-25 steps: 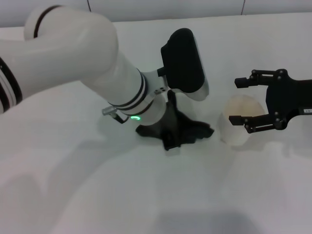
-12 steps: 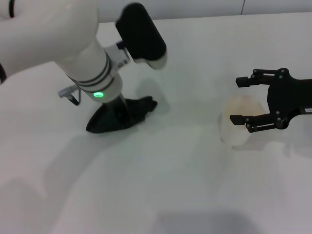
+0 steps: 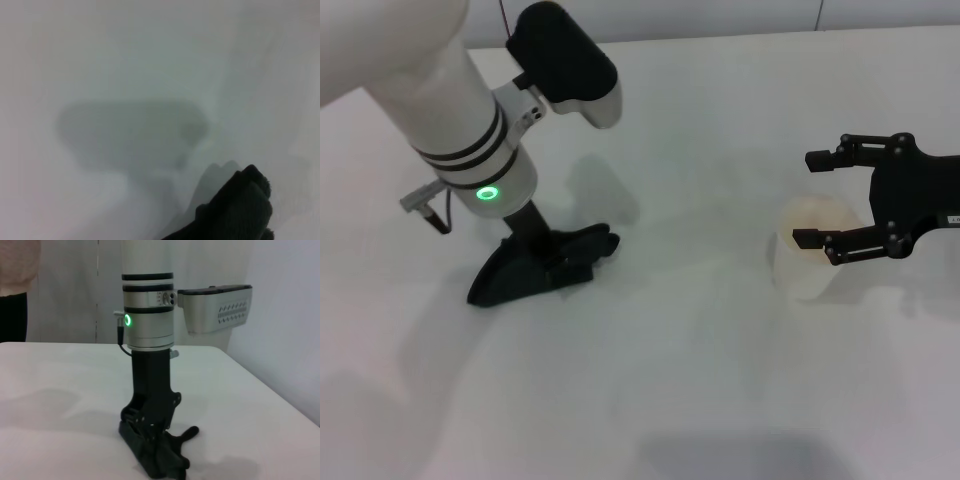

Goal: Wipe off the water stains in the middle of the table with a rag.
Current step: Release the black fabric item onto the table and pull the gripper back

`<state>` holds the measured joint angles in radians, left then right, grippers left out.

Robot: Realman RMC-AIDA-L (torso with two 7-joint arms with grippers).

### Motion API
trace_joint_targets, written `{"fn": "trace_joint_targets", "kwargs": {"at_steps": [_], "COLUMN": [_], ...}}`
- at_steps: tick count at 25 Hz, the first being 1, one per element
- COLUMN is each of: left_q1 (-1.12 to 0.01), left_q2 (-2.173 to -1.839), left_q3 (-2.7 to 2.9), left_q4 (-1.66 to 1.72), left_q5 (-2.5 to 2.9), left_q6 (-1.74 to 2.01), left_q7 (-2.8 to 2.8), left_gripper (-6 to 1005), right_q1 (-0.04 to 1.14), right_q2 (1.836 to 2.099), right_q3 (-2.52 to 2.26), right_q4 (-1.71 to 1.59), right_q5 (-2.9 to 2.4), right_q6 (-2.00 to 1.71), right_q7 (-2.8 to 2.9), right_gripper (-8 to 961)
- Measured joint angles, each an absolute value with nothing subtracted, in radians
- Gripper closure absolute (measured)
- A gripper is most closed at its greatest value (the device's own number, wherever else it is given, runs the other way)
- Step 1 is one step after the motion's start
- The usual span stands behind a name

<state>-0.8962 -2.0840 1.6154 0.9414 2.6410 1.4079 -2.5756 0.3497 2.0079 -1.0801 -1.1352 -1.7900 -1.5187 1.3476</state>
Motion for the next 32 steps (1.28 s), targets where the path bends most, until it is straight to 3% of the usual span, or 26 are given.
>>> {"fn": "trace_joint_targets", "kwargs": {"at_steps": [8, 17, 27, 32], "left_q1": [-0.876, -0.865, -0.866, -0.859], "left_q2": [-2.086, -2.088, -2.085, -2.087], "left_q3": [1.59, 1.597, 1.605, 1.605], "left_q4": [0.944, 0.955, 0.962, 1.01], "left_q5": [2.643, 2.652, 2.65, 2.627], "left_q6": [1.421, 1.412, 1.41, 1.434], "left_q7": [-2.604, -2.606, -2.606, -2.606], "left_gripper": [912, 715, 245, 143], "right_q1": [0.351, 0.35, 0.35, 0.35], "right_q2": [2.008, 2.008, 2.008, 2.008], "right_q3": [-1.079, -1.078, -1.078, -1.078], "right_q4": [-1.14, -1.14, -1.14, -1.14], "right_q5": [-1.789, -1.789, -1.788, -1.788], "right_q6": [-1.521, -1.524, -1.526, -1.526], "right_q7": [1.346, 1.35, 1.35, 1.35], "right_gripper": [108, 108, 108, 108]}}
